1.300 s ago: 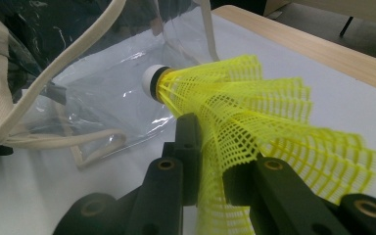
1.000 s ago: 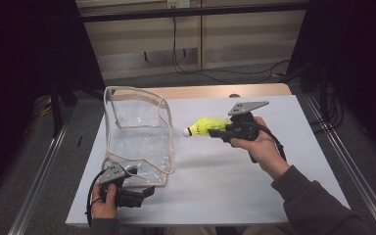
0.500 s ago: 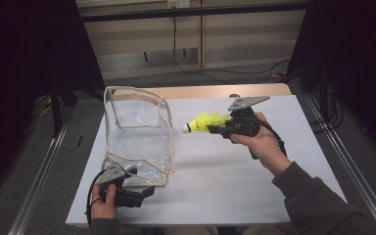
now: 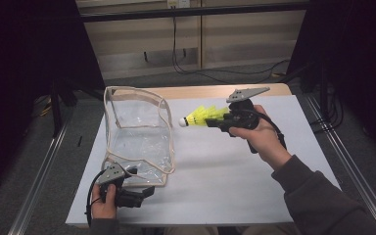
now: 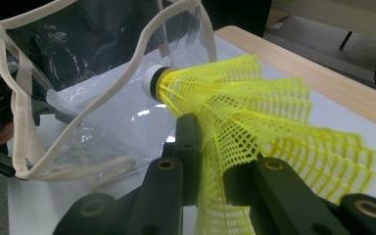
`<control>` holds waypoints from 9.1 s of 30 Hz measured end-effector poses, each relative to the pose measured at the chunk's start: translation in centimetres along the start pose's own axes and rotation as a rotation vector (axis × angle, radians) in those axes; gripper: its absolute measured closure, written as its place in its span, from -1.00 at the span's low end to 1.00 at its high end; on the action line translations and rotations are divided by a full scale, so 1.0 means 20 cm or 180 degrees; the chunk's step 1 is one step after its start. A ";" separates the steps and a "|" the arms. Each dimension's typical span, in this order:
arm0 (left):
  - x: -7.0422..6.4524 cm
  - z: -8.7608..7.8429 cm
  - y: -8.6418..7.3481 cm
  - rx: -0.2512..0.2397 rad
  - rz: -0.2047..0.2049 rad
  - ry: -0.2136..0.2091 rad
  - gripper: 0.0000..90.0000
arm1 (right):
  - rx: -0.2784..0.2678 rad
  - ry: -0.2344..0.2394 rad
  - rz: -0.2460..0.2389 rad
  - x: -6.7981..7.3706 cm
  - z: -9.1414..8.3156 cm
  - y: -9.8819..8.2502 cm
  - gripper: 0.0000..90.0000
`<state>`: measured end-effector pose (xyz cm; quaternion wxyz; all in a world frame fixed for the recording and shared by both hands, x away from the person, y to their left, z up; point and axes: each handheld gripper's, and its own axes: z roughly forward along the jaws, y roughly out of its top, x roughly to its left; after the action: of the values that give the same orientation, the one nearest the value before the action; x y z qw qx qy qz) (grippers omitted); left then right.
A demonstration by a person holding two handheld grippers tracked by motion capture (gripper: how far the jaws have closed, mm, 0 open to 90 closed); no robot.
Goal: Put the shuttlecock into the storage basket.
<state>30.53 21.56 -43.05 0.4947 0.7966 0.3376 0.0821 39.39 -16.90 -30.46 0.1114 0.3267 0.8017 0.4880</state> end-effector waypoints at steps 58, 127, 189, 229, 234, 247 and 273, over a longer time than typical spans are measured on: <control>0.00 0.00 0.00 -0.0006 -0.0013 -0.0011 -0.92 | 0.0037 0.0160 -0.0286 0.18 0.13 0.36 0.77; 0.00 -0.01 0.00 -0.0011 -0.0005 -0.0023 -0.92 | 0.0250 0.0208 -0.0696 0.43 0.44 0.49 0.77; -0.01 -0.01 -0.01 -0.0052 -0.0033 -0.0030 -0.92 | 0.0587 0.0128 -0.0712 0.54 0.81 0.43 0.76; -0.01 -0.01 -0.01 -0.0066 -0.0042 -0.0033 -0.92 | 0.0746 0.0145 -0.0761 0.62 0.90 0.41 0.76; -0.01 -0.01 -0.01 -0.0070 -0.0046 -0.0032 -0.92 | 0.0727 0.0162 -0.0727 0.64 0.90 0.42 0.76; -0.01 -0.02 -0.01 -0.0069 -0.0026 -0.0033 -0.92 | 0.0796 0.0162 -0.0678 0.65 0.96 0.38 0.76; -0.01 -0.02 -0.02 -0.0063 -0.0014 -0.0029 -0.91 | 0.0875 0.0192 -0.0651 0.65 1.05 0.34 0.75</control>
<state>30.05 21.87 -43.05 0.5042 0.7913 0.3363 0.0808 42.73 8.37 -33.41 0.0907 0.2407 0.8929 0.3695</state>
